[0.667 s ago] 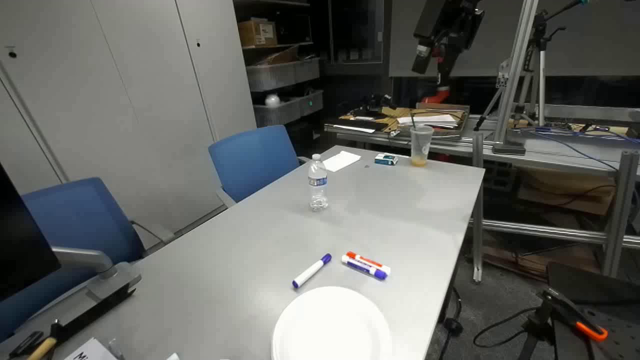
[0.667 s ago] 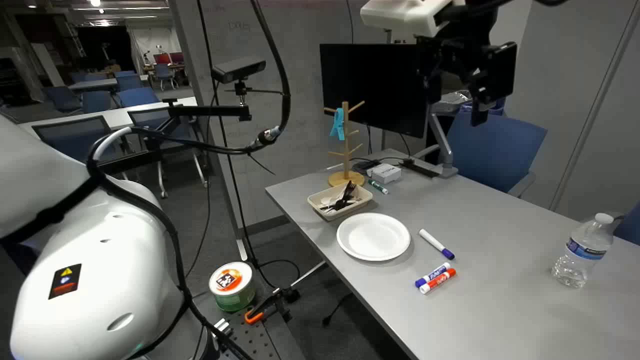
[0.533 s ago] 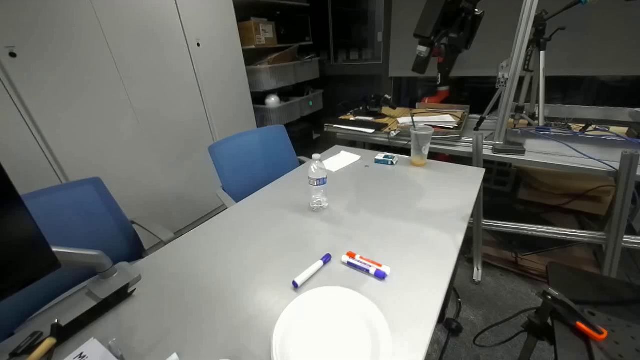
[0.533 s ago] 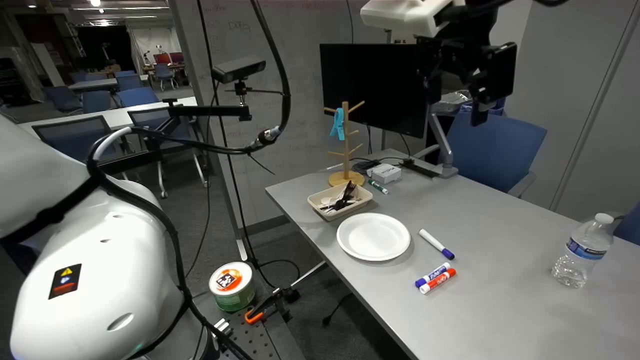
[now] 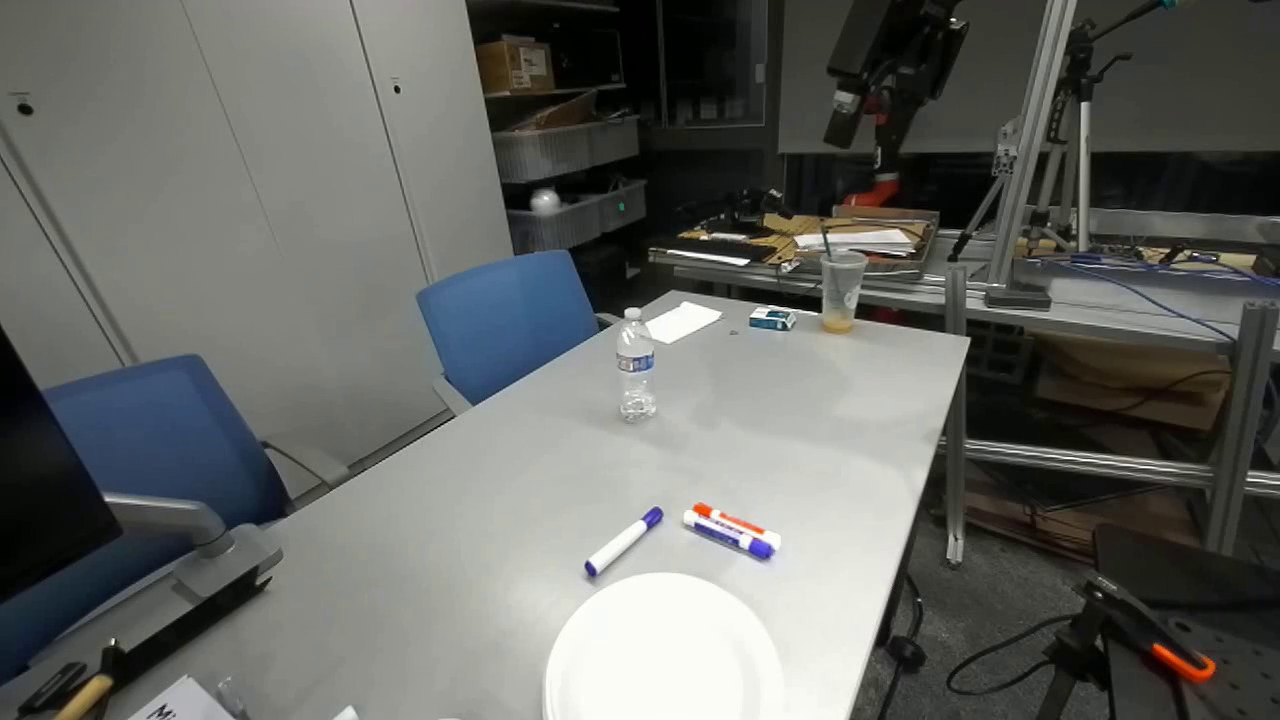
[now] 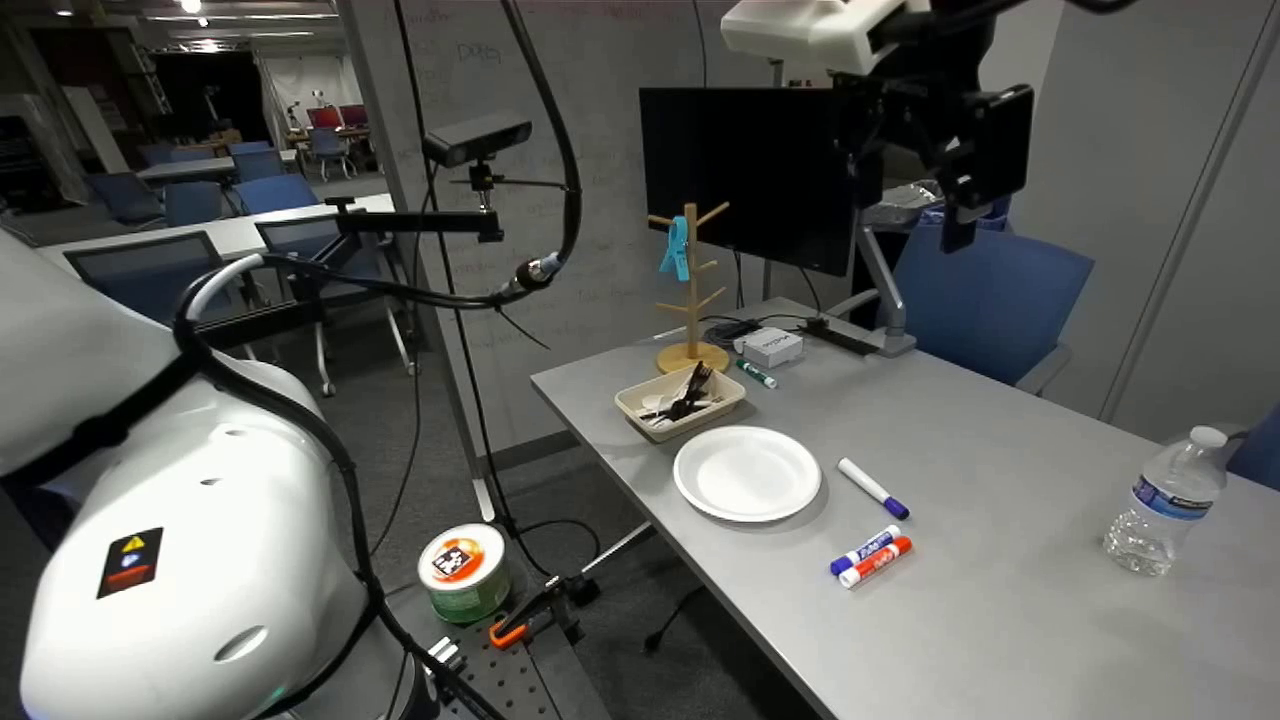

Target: Put the markers on the plate

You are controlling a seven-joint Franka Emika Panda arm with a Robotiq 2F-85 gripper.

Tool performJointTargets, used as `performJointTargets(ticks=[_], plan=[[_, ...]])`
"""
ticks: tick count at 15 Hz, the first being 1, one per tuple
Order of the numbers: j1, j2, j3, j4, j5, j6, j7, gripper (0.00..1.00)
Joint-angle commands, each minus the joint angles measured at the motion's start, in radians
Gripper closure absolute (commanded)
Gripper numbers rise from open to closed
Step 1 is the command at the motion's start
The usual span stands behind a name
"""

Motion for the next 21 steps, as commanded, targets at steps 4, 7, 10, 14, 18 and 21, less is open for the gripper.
performJointTargets(ticks=[4, 7, 10, 14, 18, 21], plan=[[-0.015, 0.002, 0.012, 0.003, 0.007, -0.003, -0.006, 0.0], [-0.015, 0.002, 0.012, 0.003, 0.007, -0.003, -0.006, 0.0], [-0.015, 0.004, 0.012, 0.007, 0.001, -0.015, -0.014, 0.0], [0.035, 0.247, 0.136, 0.194, -0.025, 0.027, 0.108, 0.0], [0.053, 0.285, 0.179, 0.197, -0.045, 0.031, 0.154, 0.0], [0.072, 0.392, 0.204, 0.28, -0.073, 0.03, 0.21, 0.0]])
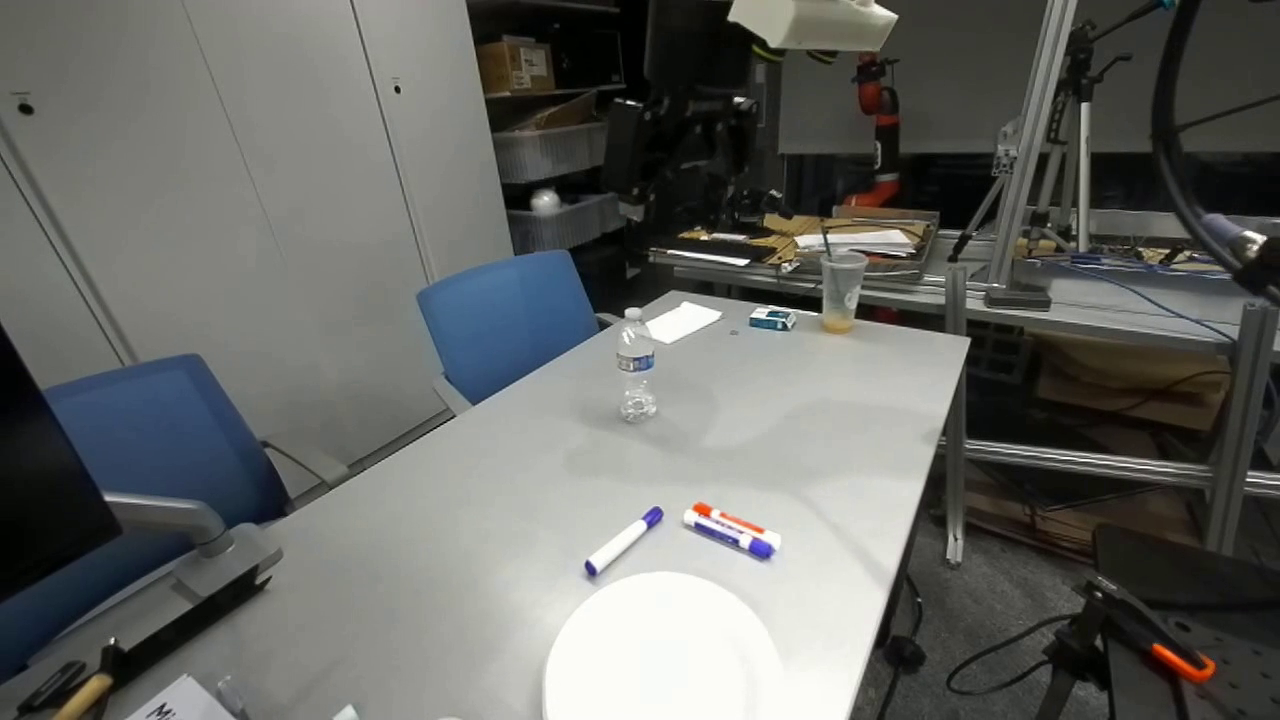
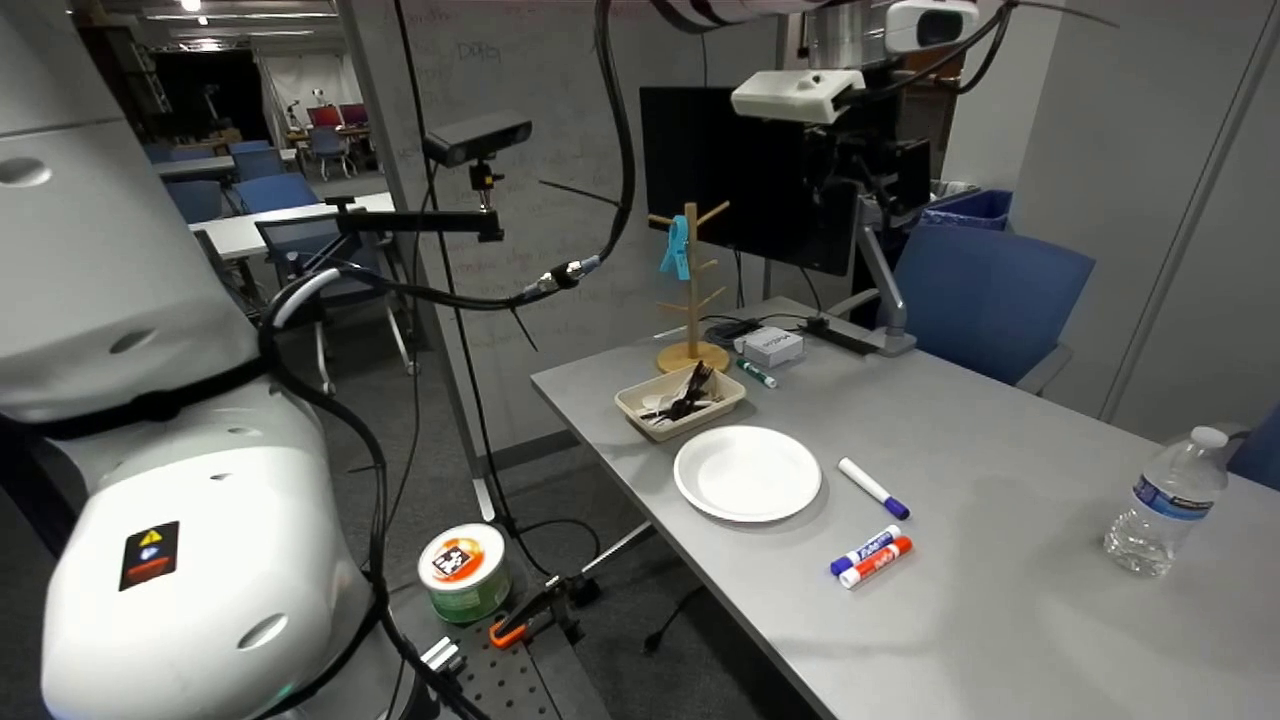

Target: Put the markers on the plate

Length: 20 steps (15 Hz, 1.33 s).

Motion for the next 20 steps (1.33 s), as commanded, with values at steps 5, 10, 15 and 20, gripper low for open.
performJointTargets(ticks=[5, 10, 15, 20], plan=[[0.011, 0.012, -0.018, 0.025, -0.002, -0.005, 0.001, 0.0], [-0.009, 0.017, -0.053, -0.057, 0.014, 0.038, -0.025, 0.0], [-0.027, 0.093, -0.099, -0.142, 0.013, 0.117, -0.015, 0.0], [-0.02, 0.183, -0.114, -0.145, 0.013, 0.126, 0.025, 0.0]])
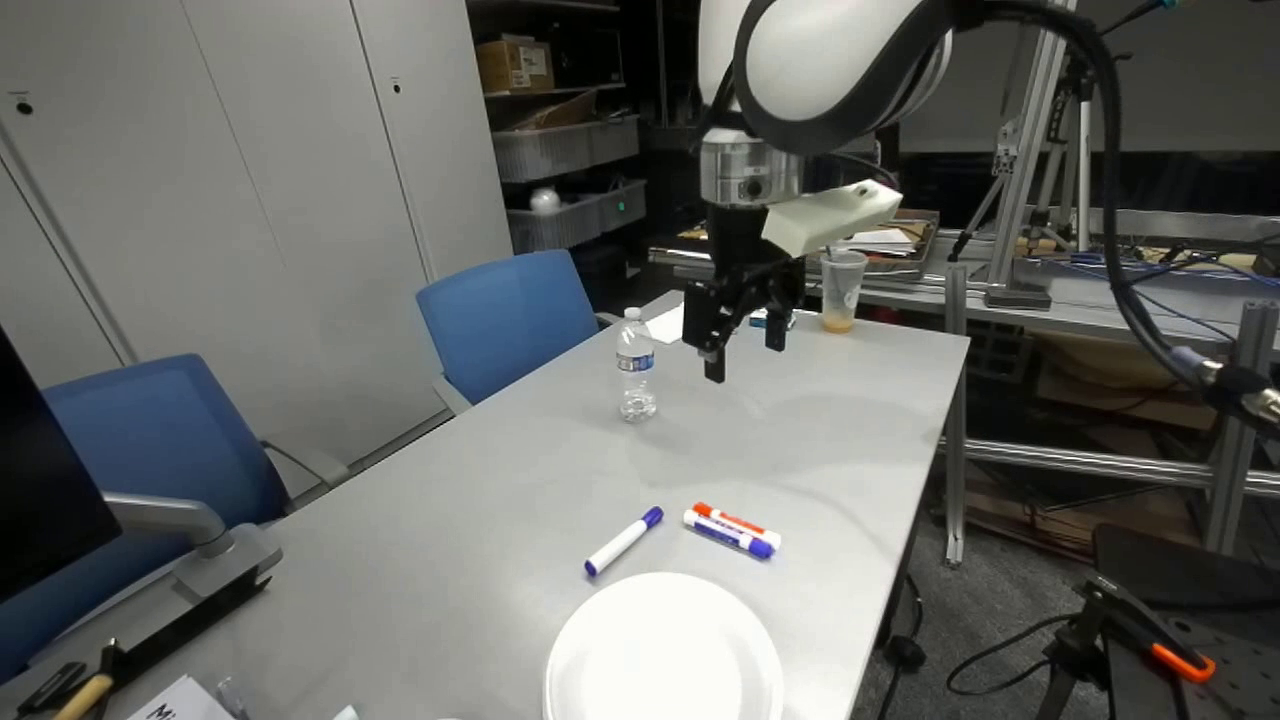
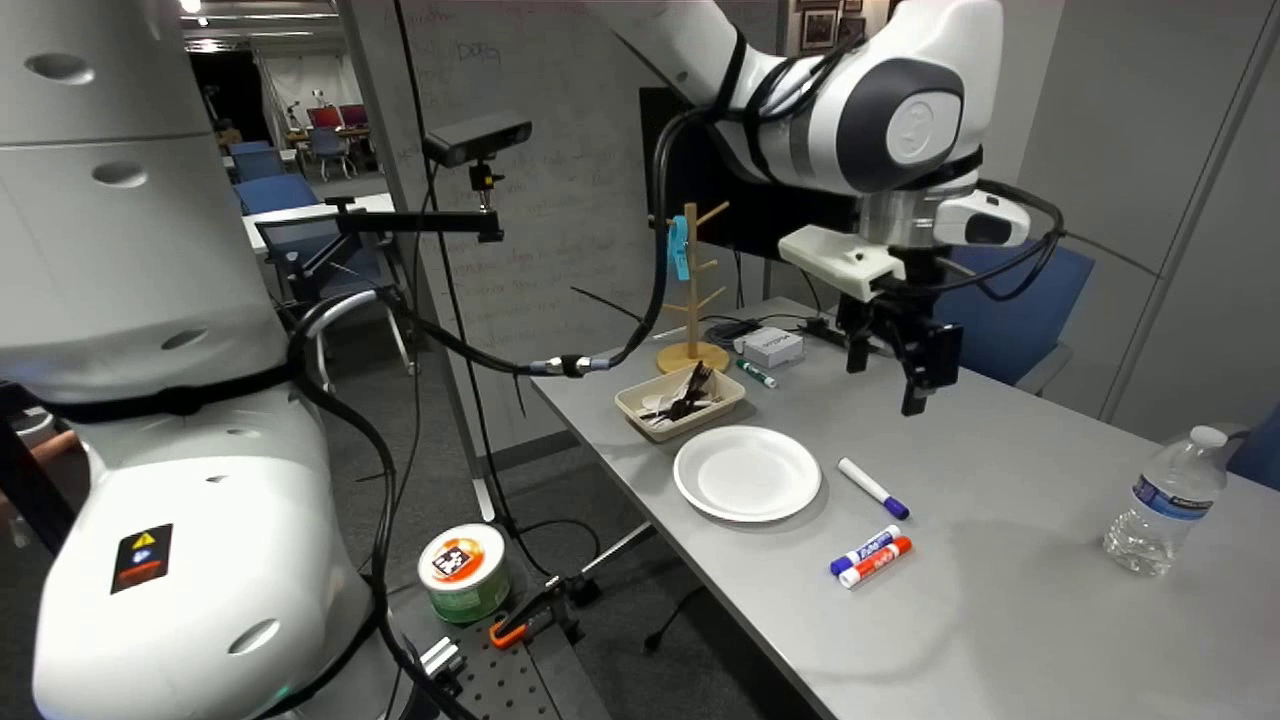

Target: Put the markers on the plate

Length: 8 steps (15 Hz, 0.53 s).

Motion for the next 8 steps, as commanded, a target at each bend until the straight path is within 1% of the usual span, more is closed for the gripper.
performJointTargets(ticks=[1, 3, 8], plan=[[0.003, 0.018, -0.003, 0.001, 0.001, -0.001, 0.007, 0.0], [0.004, 0.036, -0.004, 0.001, 0.001, -0.001, 0.016, 0.0], [0.005, 0.036, -0.004, 0.006, 0.001, -0.001, 0.018, 0.0]])
